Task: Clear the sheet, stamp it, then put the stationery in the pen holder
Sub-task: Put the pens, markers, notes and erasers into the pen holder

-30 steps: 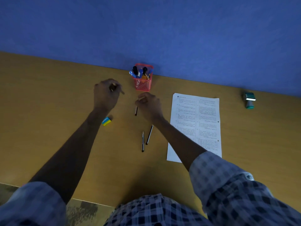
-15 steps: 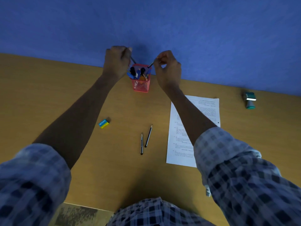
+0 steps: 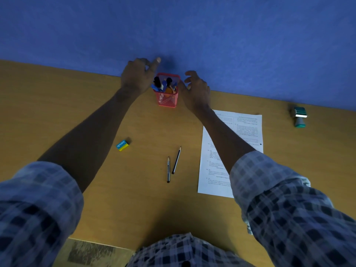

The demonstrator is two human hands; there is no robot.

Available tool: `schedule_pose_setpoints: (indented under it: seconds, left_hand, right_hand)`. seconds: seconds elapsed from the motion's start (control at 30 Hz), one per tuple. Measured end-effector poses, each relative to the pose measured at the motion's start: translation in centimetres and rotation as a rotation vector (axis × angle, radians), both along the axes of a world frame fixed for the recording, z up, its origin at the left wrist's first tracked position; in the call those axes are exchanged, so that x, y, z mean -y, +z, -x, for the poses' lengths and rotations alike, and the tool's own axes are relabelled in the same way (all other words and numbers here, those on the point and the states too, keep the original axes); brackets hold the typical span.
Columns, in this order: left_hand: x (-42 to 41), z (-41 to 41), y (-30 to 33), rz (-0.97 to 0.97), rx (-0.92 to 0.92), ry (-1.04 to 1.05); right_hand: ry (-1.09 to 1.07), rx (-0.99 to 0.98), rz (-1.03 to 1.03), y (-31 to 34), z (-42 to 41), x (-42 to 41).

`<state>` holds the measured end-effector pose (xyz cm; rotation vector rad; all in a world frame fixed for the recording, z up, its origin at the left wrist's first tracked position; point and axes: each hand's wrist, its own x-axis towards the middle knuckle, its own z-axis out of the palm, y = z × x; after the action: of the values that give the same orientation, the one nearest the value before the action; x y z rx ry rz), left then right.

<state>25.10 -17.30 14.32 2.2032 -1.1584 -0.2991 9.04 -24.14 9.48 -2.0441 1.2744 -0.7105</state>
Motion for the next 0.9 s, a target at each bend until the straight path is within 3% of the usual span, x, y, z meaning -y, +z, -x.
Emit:
schedule_pose_setpoints:
  seconds: [0.1,0.23,0.47,0.67,0.9]
  left_hand:
    - [-2.1,-0.5,-1.3,0.003,-0.024,0.069]
    - [-5.9,-0.8,-3.5,-0.149,0.004,0.115]
    - [-12.9,-0.3,-6.4,-0.423,-0.051,0.131]
    - [-17.0,0.7,-8.1,-0.677,0.115,0.043]
    - [-19.4,1.8,-9.6,-0.588,0.124,-0.039]
  right_hand:
    - [0.006,-0.026,-0.023,-1.1,1.3,-1.3]
    - [0.047,-0.084,-0.047,-2.3,2.9,-3.8]
    - [0.087,-0.378,-0.163,-3.7,4.9,-7.7]
    - [0.178,-0.603,-0.246,-4.3,6.1,-10.2]
    - [0.146,-0.515,-0.264,-4.5,6.3,-12.3]
